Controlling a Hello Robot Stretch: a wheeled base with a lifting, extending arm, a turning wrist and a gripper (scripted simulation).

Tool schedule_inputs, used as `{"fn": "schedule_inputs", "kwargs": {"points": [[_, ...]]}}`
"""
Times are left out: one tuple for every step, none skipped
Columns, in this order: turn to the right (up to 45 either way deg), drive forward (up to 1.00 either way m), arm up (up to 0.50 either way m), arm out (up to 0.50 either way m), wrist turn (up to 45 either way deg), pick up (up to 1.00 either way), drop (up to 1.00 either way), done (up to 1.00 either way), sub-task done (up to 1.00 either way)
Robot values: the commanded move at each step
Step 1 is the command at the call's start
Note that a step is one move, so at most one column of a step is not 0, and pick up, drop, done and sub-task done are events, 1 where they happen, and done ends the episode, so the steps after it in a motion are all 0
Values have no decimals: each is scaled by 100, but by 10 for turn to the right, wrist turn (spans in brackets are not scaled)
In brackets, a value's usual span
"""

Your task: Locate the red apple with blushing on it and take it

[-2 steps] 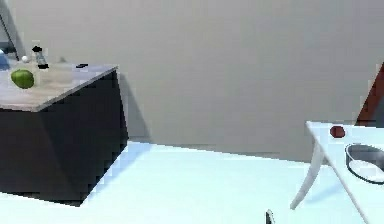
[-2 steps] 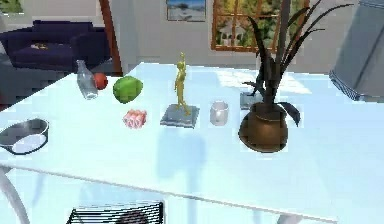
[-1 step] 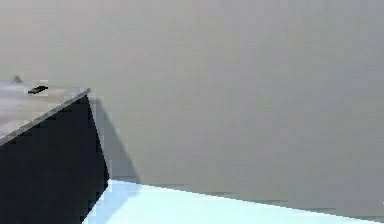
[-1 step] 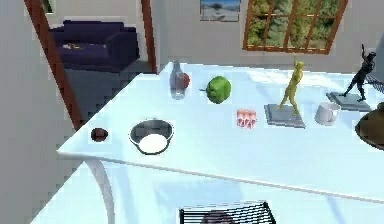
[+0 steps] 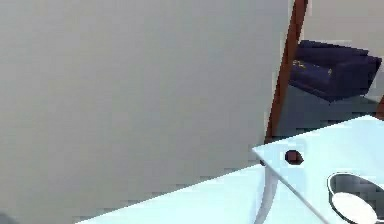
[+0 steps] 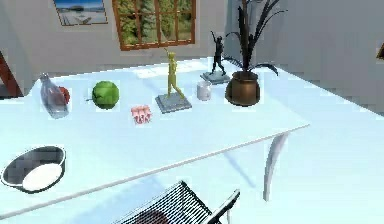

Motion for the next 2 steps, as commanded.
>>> {"fn": "schedule_inputs", "kwargs": {"points": [[0,90,0,0,0,0,0,0,0],[450,0,0,0,0,0,0,0,0]]}}
